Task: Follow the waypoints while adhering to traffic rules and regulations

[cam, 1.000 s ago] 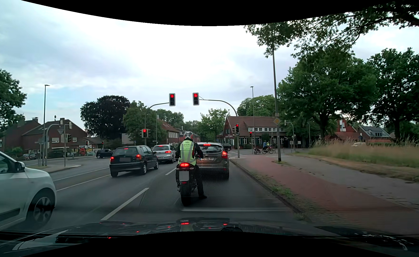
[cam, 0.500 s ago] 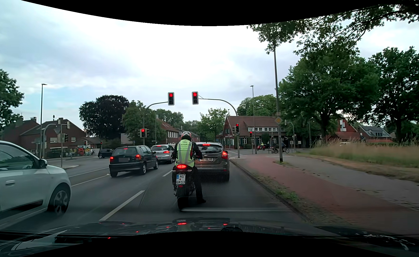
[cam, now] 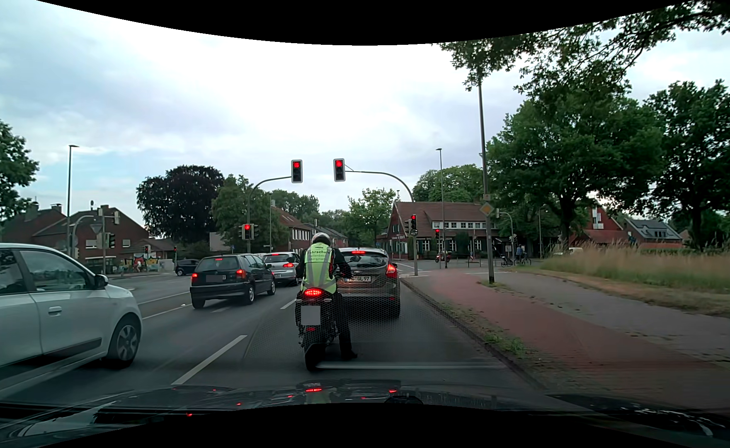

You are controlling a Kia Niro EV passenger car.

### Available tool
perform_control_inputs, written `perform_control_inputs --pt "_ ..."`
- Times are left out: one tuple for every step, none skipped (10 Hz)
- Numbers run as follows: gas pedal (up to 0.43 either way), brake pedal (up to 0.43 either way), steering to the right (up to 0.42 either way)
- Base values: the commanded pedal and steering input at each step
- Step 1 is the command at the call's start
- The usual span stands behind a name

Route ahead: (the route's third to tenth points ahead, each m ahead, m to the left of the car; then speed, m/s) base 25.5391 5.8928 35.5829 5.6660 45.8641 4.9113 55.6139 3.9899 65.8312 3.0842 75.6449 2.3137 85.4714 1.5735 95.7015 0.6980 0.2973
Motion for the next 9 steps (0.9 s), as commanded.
perform_control_inputs --pt "0.0 0.213 0.012" --pt "0.0 0.22 0.012" --pt "0.0 0.213 0.012" --pt "0.0 0.22 0.012" --pt "0.0 0.226 0.012" --pt "0.0 0.232 0.012" --pt "0.0 0.25 0.012" --pt "0.0 0.299 0.012" --pt "0.0 0.36 0.012"
